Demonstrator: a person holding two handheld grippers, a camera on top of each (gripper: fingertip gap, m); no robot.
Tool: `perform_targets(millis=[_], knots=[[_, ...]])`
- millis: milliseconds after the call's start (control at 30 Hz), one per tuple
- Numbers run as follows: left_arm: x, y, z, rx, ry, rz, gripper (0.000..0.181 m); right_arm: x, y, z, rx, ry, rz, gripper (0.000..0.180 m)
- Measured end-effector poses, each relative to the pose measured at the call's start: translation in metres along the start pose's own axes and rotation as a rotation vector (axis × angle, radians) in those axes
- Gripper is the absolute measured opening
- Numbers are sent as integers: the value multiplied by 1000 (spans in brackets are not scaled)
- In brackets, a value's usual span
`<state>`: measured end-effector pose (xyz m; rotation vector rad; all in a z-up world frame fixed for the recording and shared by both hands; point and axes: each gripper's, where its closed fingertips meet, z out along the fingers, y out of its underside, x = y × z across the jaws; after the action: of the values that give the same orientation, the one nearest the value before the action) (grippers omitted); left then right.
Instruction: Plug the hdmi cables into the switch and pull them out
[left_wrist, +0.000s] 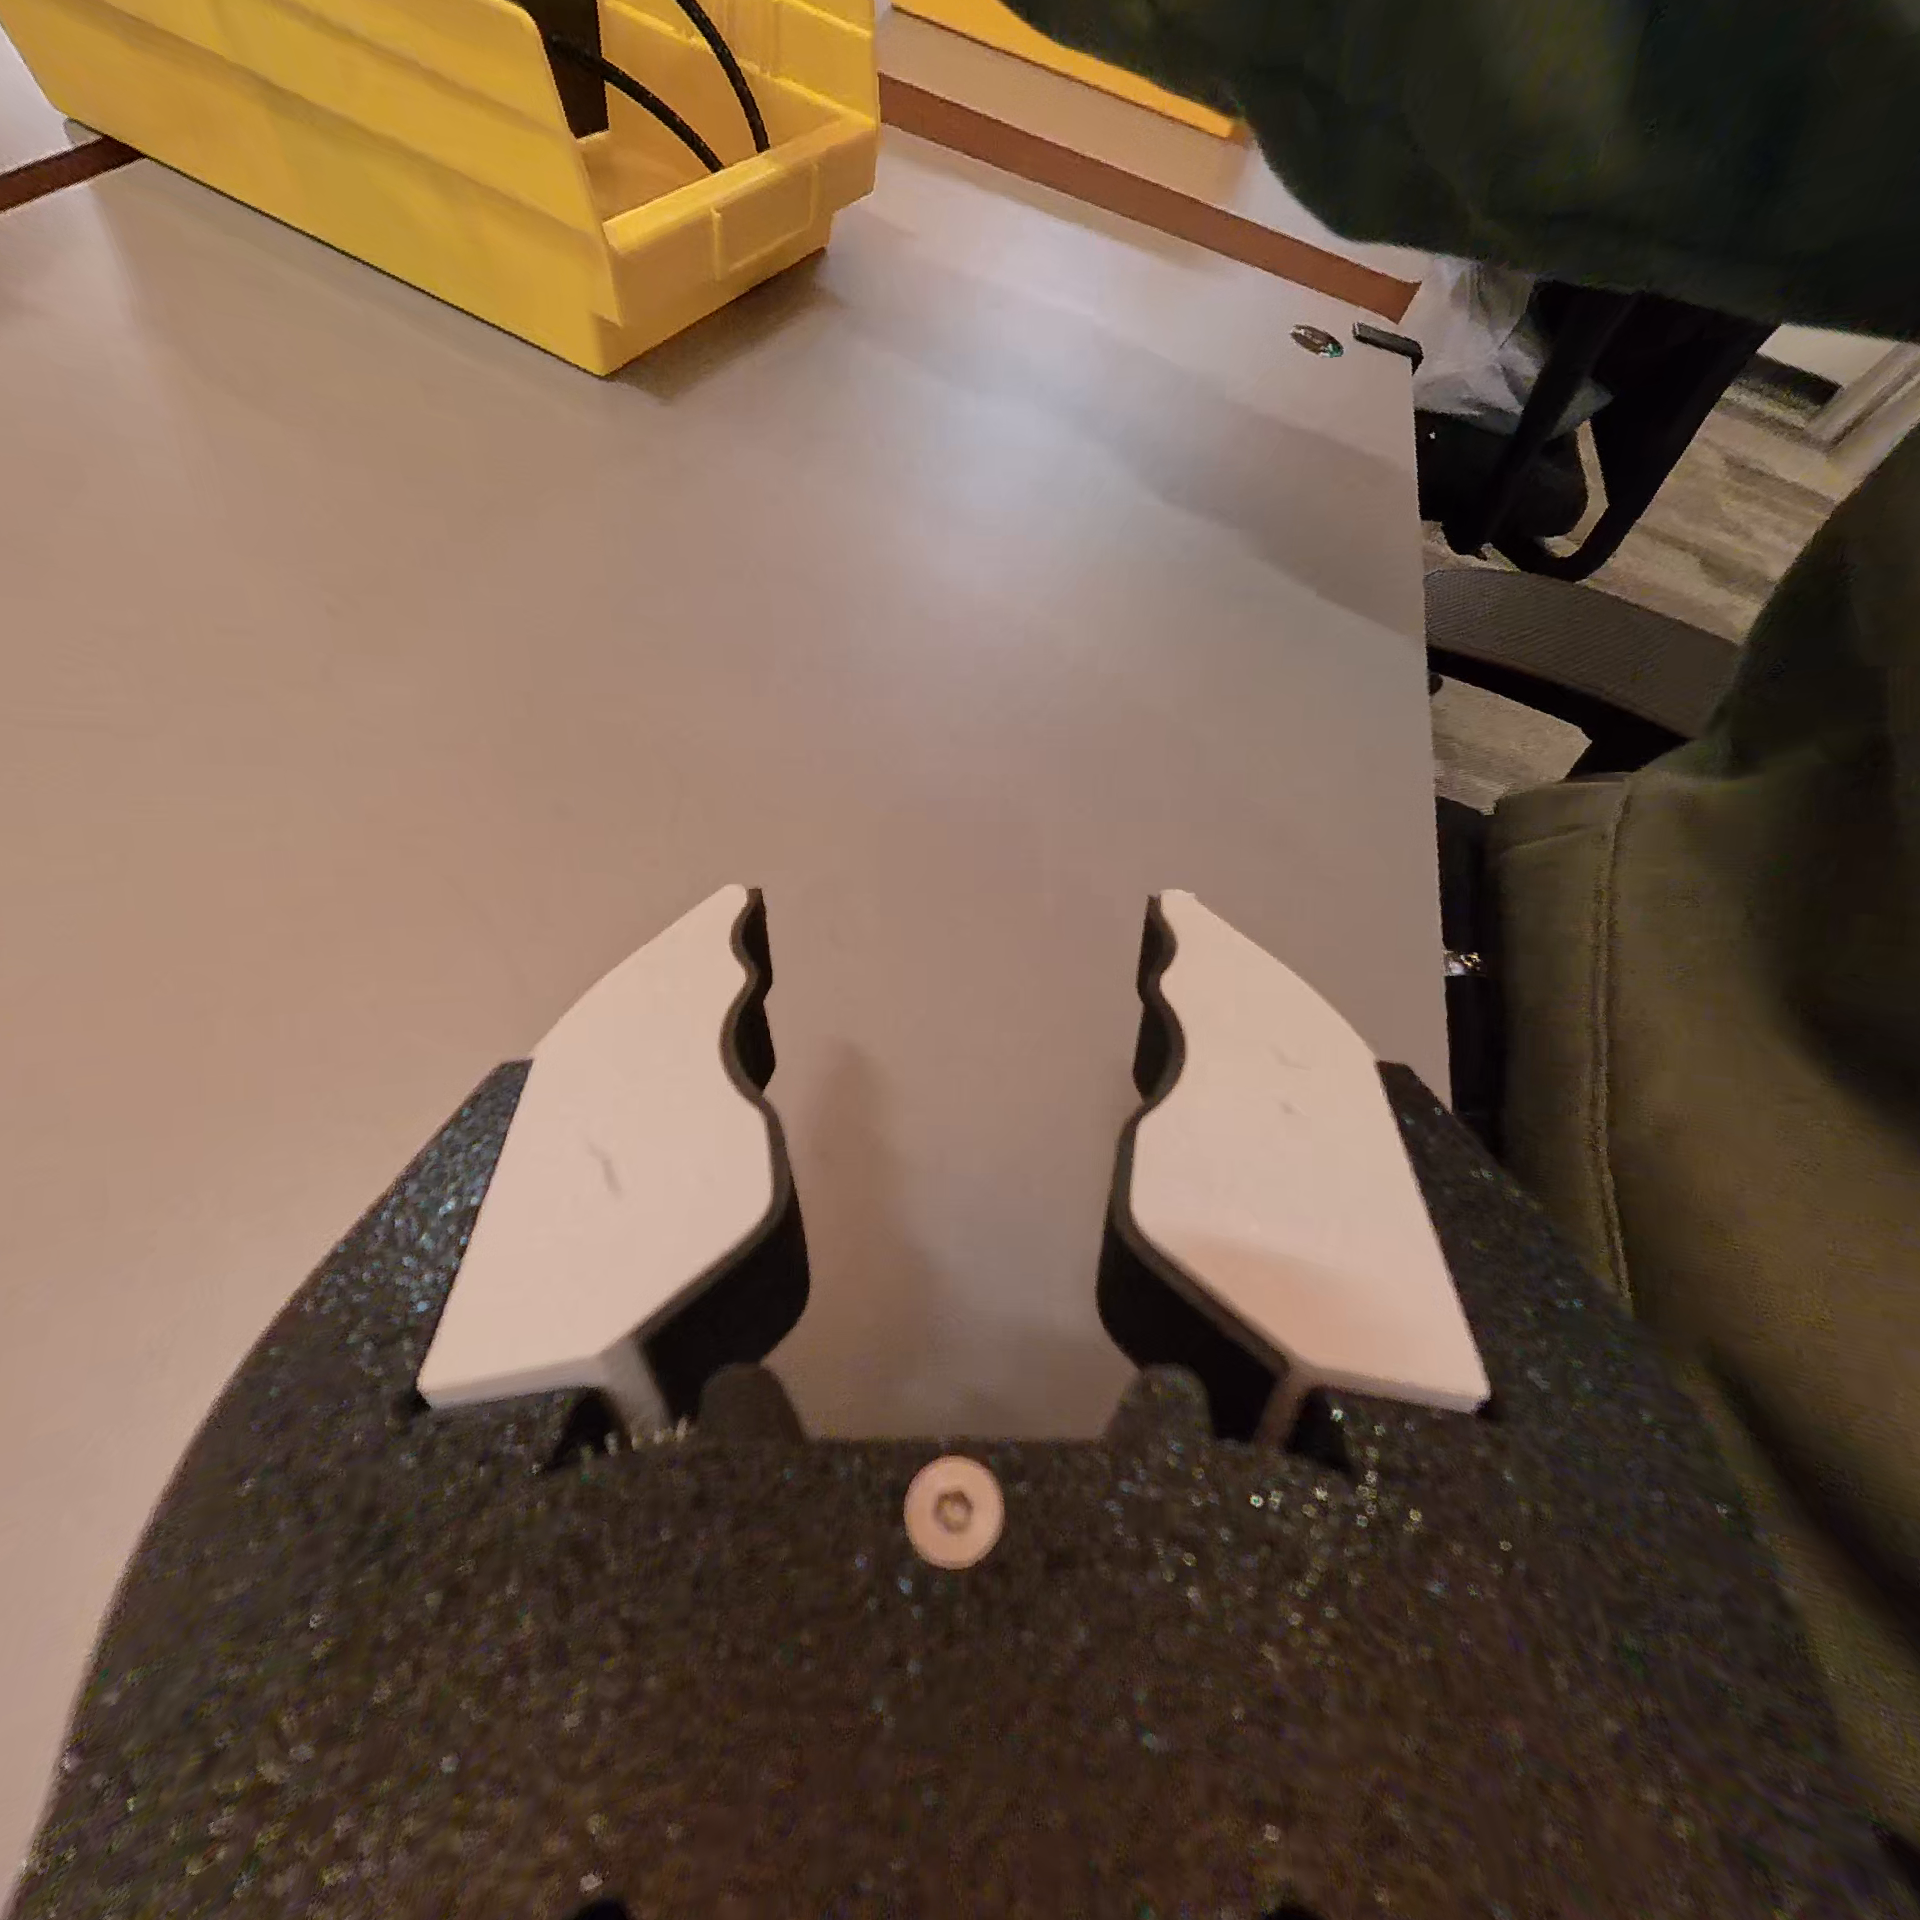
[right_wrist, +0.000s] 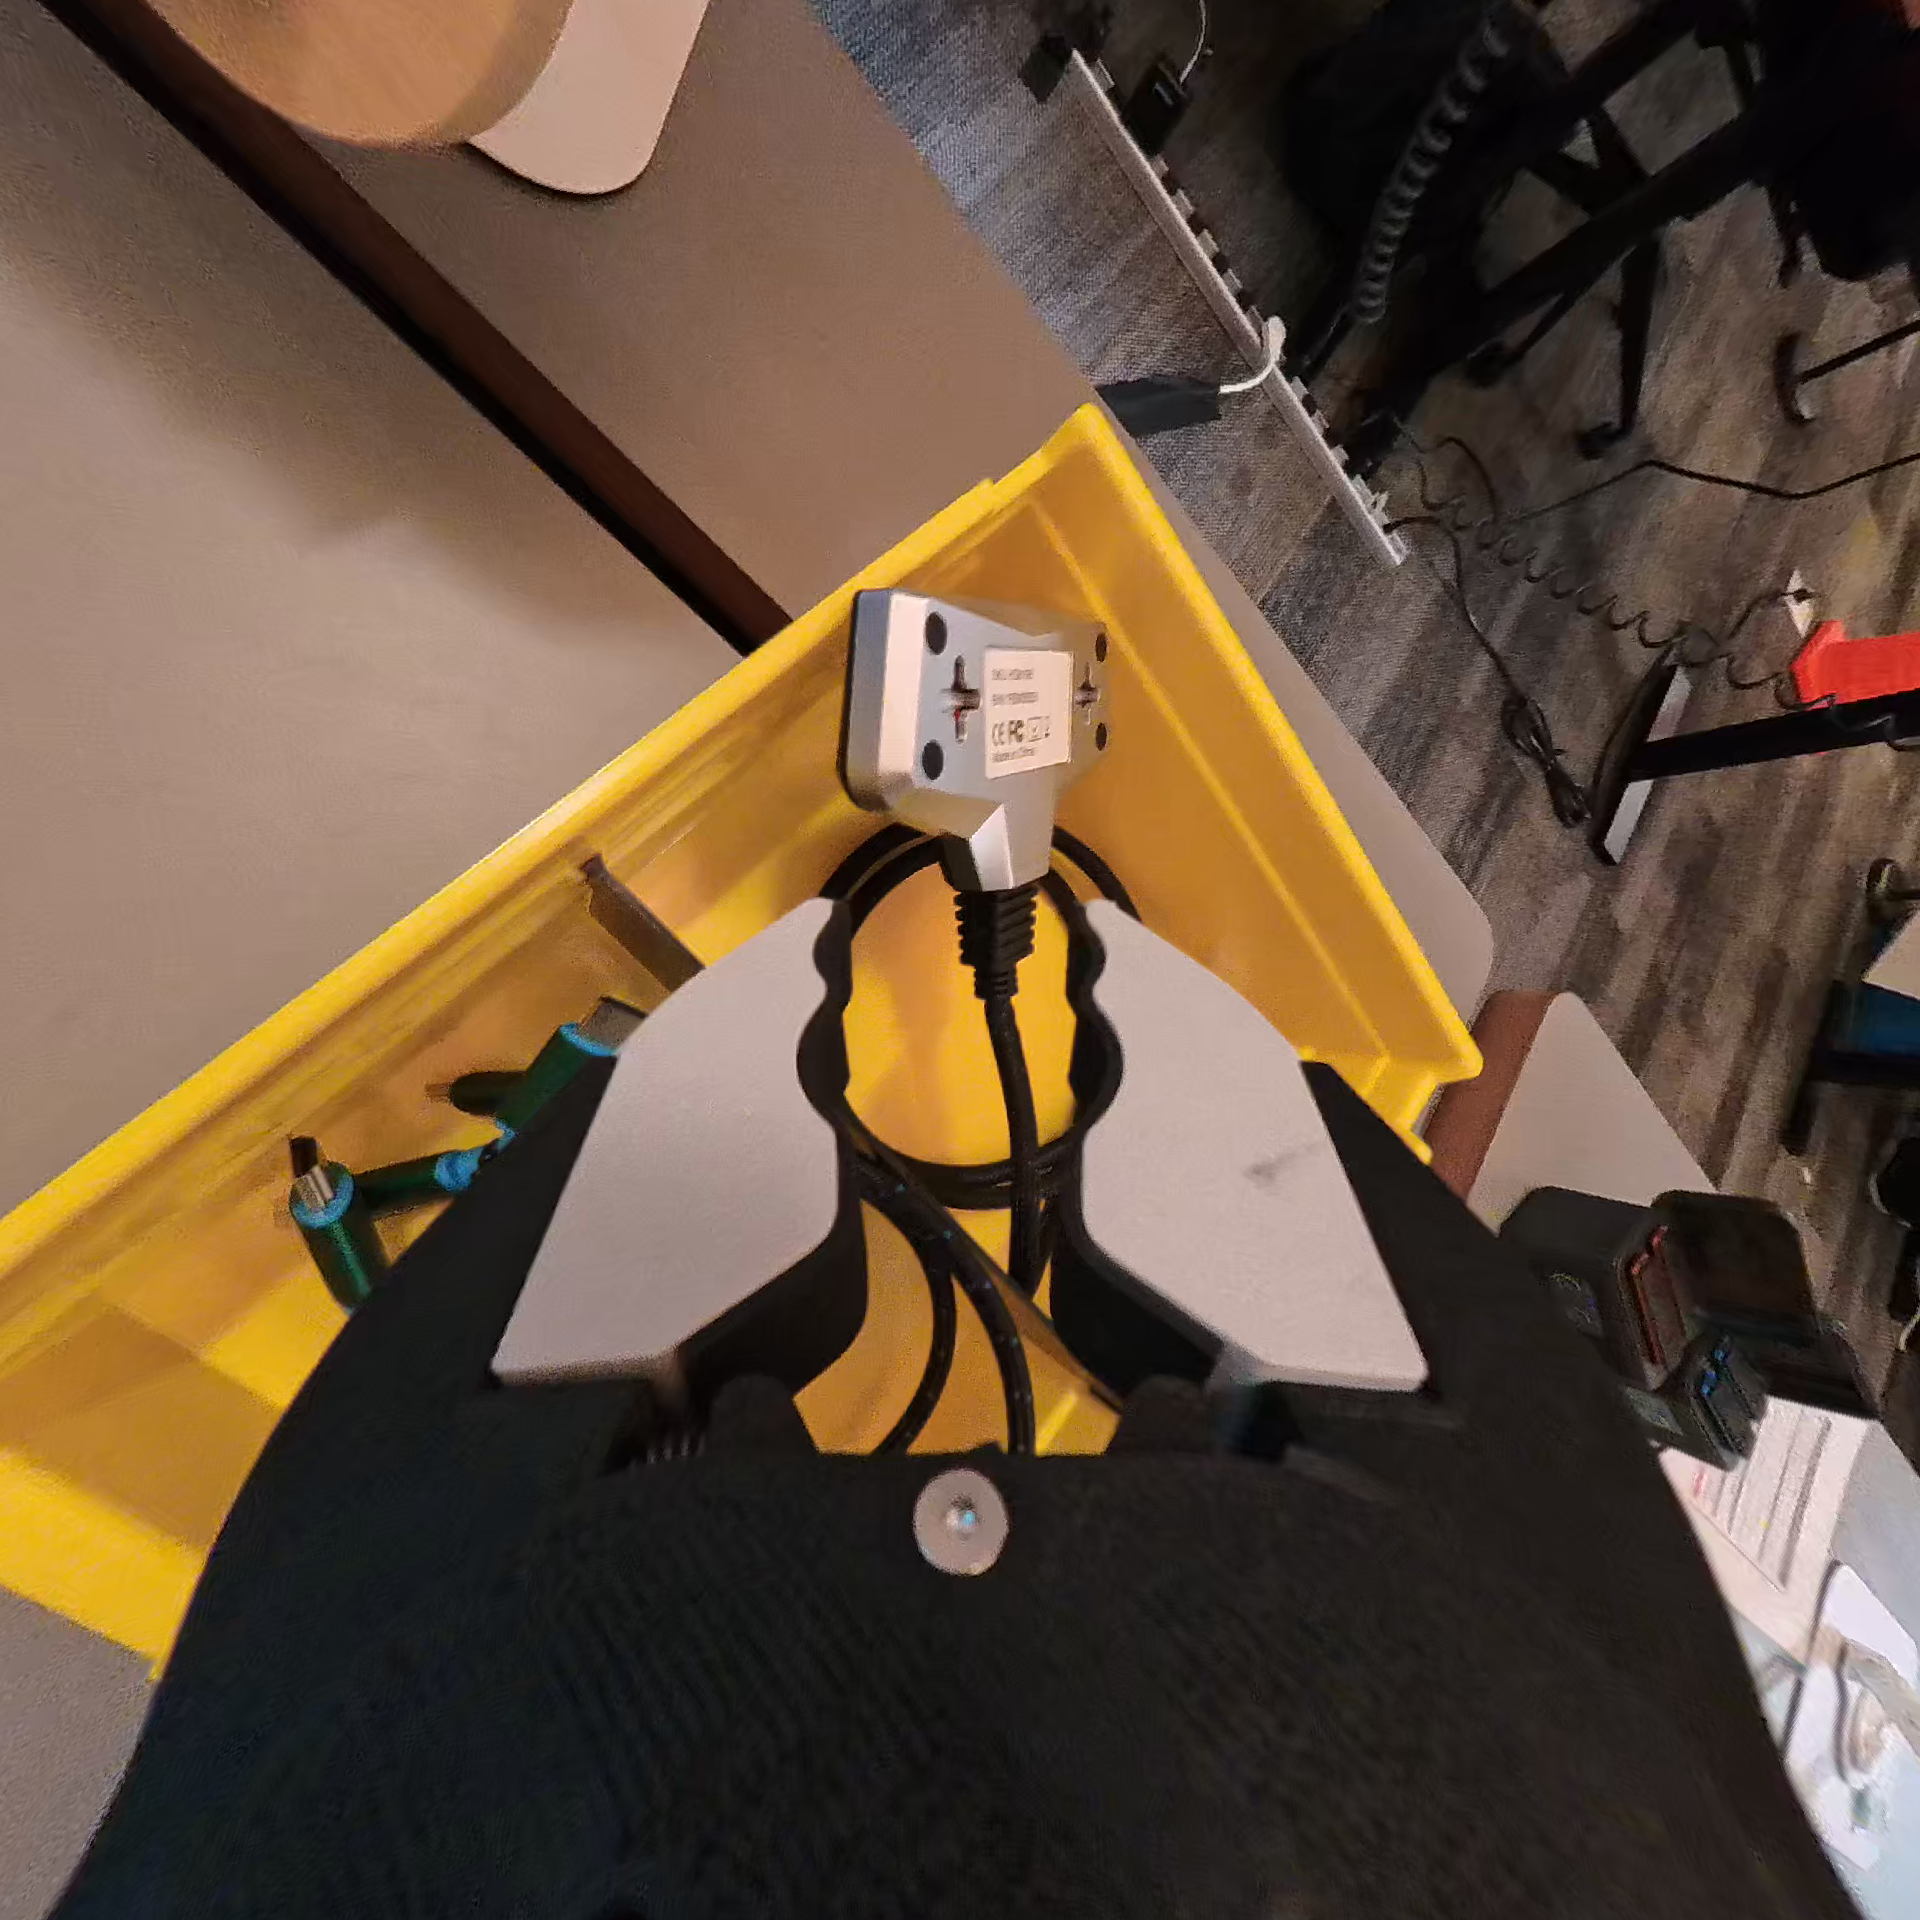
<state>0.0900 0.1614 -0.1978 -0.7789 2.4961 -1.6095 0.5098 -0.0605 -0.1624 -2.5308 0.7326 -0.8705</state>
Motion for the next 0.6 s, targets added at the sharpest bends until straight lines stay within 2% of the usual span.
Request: perform_targets(millis=[167,267,433,533,600], knots=[[3,-4,-1,7,-7,17,67,-14,0,-14,51,48,-51,36],[-2,-7,-3,20,-45,27,67,-41,-20,-46,193,65,0,38],[-24,-15,-19,83,-169,7,66,-162,-38,-111,489,-206,143,47],[-55,-19,-48,120,-369,-11,63,-225,-34,-139,615,-378,220,54],[-79,-18,-80,129,-547,-23,60,-249,-25,-151,648,-427,253,54]])
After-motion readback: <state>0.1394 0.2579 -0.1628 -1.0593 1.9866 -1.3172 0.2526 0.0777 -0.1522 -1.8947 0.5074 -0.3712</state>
